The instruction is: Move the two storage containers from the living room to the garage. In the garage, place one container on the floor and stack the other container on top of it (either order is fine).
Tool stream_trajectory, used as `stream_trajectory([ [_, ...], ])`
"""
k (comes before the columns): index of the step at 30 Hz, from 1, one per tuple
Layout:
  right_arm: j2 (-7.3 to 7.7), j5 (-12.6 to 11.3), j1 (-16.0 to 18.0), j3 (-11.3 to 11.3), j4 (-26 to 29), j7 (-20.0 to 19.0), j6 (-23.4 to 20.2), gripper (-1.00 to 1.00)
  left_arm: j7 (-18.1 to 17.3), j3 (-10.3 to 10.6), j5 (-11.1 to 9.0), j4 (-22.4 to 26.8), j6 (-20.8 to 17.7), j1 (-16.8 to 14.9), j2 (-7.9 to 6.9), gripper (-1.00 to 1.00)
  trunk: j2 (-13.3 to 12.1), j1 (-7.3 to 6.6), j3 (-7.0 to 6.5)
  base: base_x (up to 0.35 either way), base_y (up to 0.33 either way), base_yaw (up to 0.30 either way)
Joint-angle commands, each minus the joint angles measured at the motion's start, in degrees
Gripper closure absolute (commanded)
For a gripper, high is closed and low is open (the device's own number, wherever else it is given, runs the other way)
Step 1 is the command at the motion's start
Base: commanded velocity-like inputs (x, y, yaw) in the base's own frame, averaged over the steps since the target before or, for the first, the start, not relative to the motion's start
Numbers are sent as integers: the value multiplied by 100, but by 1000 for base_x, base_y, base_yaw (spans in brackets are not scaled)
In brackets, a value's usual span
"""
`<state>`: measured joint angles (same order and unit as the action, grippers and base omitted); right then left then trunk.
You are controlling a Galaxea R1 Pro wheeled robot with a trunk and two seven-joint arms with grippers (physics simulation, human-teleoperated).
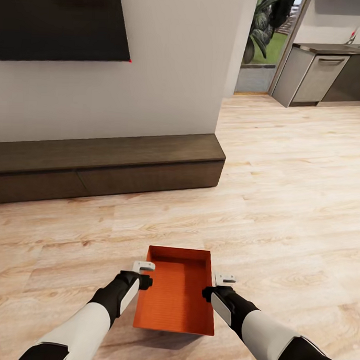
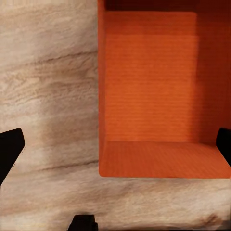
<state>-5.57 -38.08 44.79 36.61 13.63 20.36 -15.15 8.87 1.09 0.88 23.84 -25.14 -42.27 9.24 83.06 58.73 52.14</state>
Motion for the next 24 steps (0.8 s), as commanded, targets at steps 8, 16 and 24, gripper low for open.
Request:
stream_trajectory([
  [8,4,-34,3,48,9,38,-31,-100,18,21,17,189,-27,0,-26,-100,2,0,4,0,0,0],
  [16,19,-36,3,46,9,38,-31,-100,13,31,35,206,-28,0,-20,-100,2,0,4,0,0,0],
  [24,89,-42,3,39,15,38,-31,-100,-28,1,42,503,-93,0,-19,-100,42,22,22,0,0,0],
])
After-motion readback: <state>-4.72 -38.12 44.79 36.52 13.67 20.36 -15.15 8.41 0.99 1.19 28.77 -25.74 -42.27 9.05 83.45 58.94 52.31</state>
